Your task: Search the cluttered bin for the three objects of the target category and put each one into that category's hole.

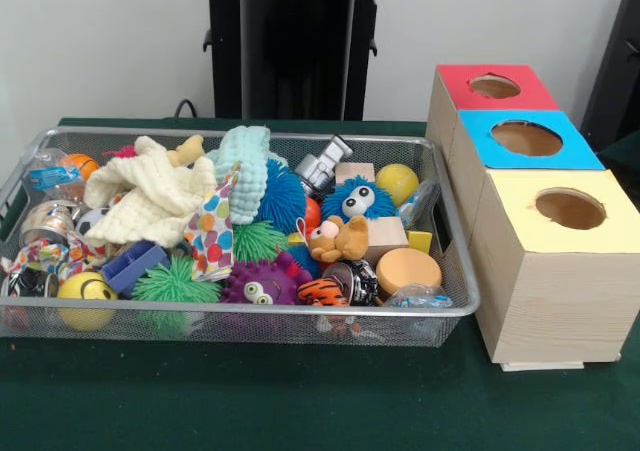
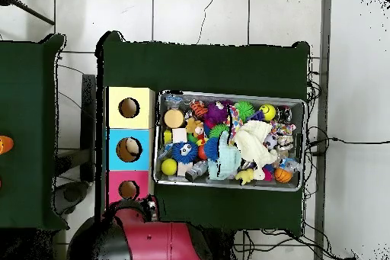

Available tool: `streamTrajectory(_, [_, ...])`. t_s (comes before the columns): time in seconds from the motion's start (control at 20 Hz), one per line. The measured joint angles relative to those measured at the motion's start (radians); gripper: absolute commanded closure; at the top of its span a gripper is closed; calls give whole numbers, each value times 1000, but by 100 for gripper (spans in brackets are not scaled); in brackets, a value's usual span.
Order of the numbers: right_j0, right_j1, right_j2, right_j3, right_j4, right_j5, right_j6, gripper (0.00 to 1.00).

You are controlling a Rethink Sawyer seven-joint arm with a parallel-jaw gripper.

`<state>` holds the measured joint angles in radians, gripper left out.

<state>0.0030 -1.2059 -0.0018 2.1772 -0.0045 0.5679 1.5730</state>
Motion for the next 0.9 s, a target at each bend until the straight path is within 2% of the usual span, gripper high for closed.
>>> streamTrajectory(0.45, [-38, 42, 5, -20, -1, 0, 0, 0])
streamTrajectory(0.9, [-37, 79, 12, -52, 1, 0, 0, 0])
